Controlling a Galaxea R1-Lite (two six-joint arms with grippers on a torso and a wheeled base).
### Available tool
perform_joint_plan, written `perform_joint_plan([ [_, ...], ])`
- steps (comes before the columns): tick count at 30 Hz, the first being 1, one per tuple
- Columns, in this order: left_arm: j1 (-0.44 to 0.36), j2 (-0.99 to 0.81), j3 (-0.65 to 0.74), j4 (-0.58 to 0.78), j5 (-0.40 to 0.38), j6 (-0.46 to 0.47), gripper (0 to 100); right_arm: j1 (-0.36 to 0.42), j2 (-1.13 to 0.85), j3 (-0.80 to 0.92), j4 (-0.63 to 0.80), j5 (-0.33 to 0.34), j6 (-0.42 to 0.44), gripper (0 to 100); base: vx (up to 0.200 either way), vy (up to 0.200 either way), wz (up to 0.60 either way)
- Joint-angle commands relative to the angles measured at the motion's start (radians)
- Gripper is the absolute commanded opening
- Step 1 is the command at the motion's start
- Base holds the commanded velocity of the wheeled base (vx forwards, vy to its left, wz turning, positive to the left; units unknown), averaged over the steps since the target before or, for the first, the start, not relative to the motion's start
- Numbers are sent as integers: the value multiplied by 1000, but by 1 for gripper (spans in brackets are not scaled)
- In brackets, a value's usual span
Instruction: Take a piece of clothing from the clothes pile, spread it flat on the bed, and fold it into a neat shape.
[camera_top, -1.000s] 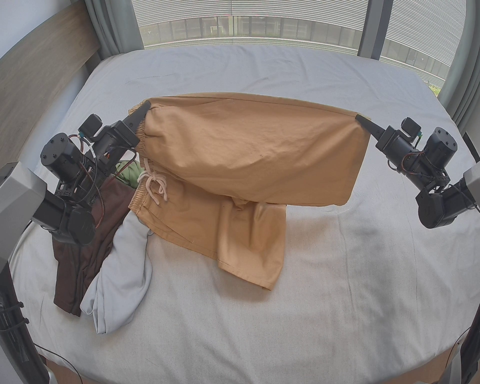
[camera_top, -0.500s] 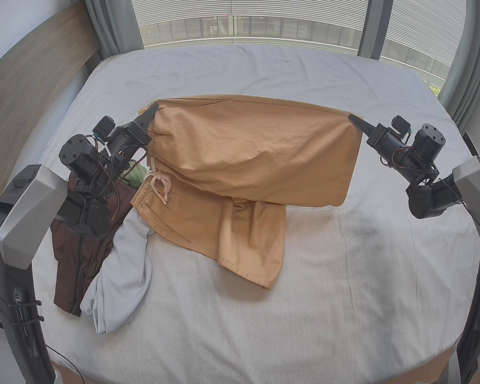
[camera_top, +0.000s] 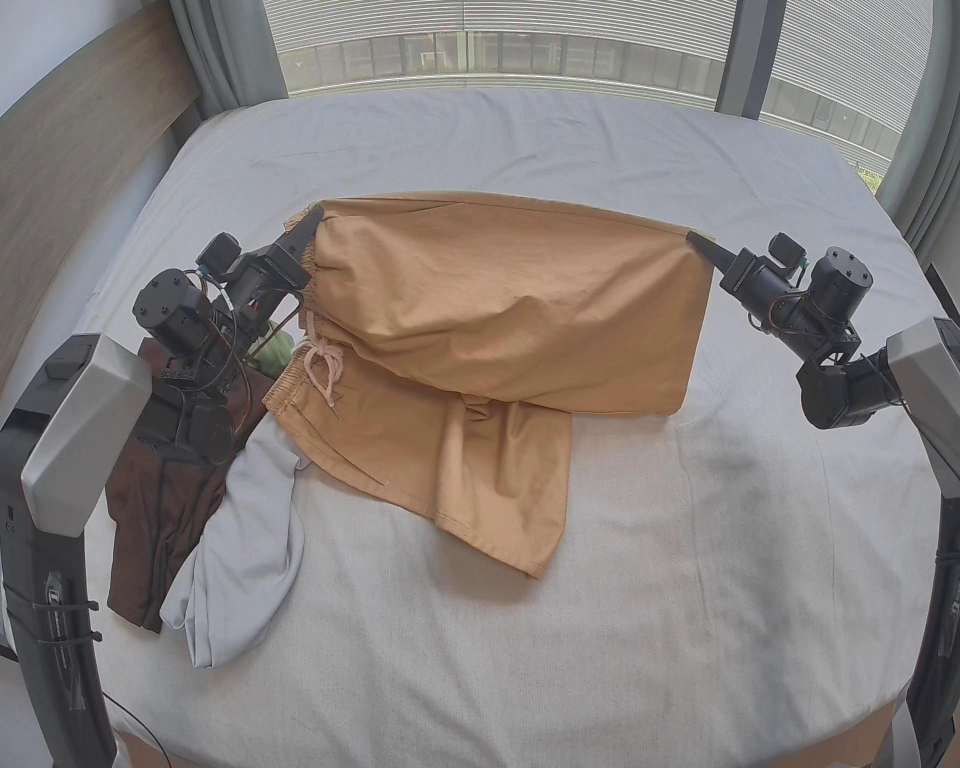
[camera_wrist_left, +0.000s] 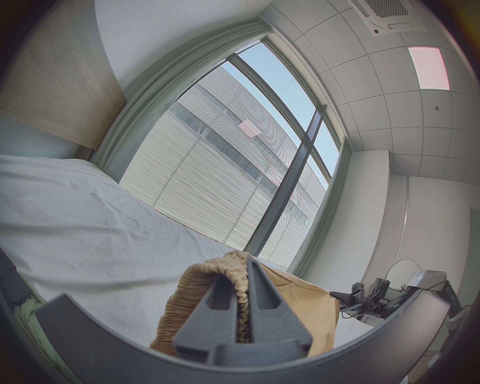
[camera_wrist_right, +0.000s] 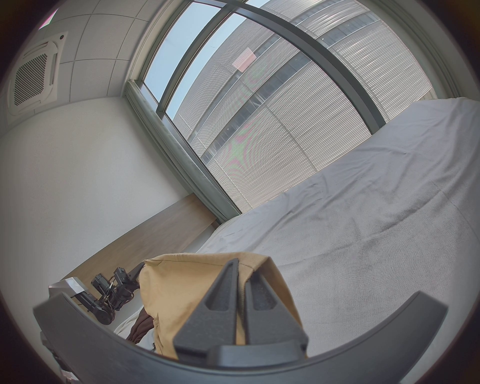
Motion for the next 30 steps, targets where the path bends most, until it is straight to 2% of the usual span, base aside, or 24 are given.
perform_joint_plan([
  [1,1,18,-12,0,0,-1,0,0,22,-18,0,1,-1,0,0,0,0],
  [6,0,12,-14,16,0,-1,0,0,31,-43,19,-2,-1,0,0,0,0],
  [7,-2,12,-15,17,0,-1,100,0,34,-47,17,-2,-1,0,0,0,0],
  [13,0,15,-35,26,-1,-2,100,0,43,-58,19,-4,-1,0,0,0,0],
  [14,0,12,-35,29,-1,-2,100,0,54,-84,26,-7,-2,100,0,0,0],
  [19,1,11,-40,29,2,-2,100,1,72,-141,54,-52,-2,100,0,0,0],
  [24,7,6,-37,29,2,-2,100,4,63,-138,54,-56,-24,100,0,0,0],
  [27,11,2,-23,20,16,-2,100,11,29,-78,54,-61,-53,100,0,0,0],
  [28,11,-17,8,8,29,-1,100,26,-23,30,49,-61,-79,100,0,0,0],
  [30,11,-41,40,-3,26,-1,100,37,-54,96,40,-61,-97,100,0,0,0],
])
